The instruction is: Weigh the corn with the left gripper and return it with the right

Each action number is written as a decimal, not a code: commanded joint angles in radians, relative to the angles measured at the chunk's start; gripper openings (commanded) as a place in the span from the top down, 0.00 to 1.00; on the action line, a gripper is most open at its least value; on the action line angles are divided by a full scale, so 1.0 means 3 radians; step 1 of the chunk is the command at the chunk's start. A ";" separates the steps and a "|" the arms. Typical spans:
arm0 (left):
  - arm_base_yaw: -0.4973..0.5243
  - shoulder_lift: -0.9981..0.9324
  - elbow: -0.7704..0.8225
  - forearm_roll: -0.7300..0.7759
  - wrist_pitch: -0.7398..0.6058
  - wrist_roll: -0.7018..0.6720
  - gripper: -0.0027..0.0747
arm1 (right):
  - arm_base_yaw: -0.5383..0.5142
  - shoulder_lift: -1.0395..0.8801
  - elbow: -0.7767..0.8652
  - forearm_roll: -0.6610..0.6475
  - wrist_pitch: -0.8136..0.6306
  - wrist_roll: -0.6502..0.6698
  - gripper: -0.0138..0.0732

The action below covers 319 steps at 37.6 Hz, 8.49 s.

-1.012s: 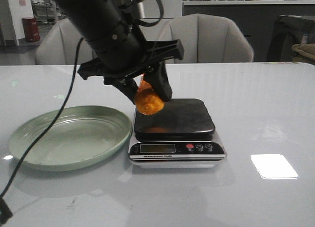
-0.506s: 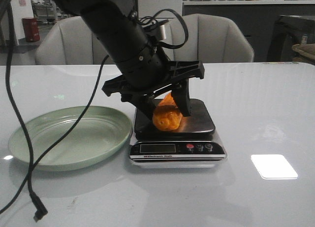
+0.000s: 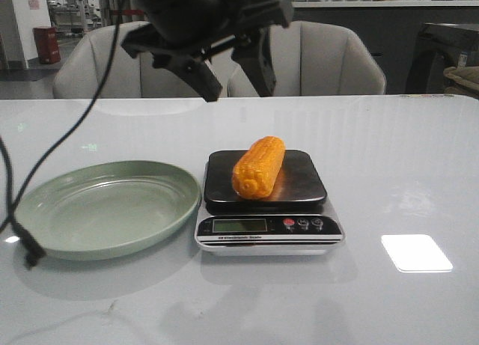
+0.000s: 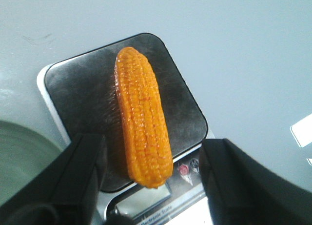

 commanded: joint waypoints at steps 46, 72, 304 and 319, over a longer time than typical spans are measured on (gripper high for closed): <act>0.0332 -0.5357 0.3185 0.0875 -0.0415 0.0020 0.82 | -0.0029 -0.0060 -0.0042 -0.0004 -0.0968 -0.0023 0.58; 0.0332 -0.5559 0.3287 0.0961 -0.0667 0.0020 0.82 | 0.0088 0.1842 -0.1725 0.0045 0.0794 -0.0022 0.54; 0.2191 -0.5772 0.4425 0.0763 -0.1840 0.0020 0.82 | 0.1846 0.0853 -0.0797 0.0339 -0.0182 -0.0173 0.62; 0.2222 -0.5766 0.4621 0.0770 -0.1903 0.0020 0.82 | 0.1846 0.0853 -0.0797 0.0339 -0.0107 -0.0173 0.62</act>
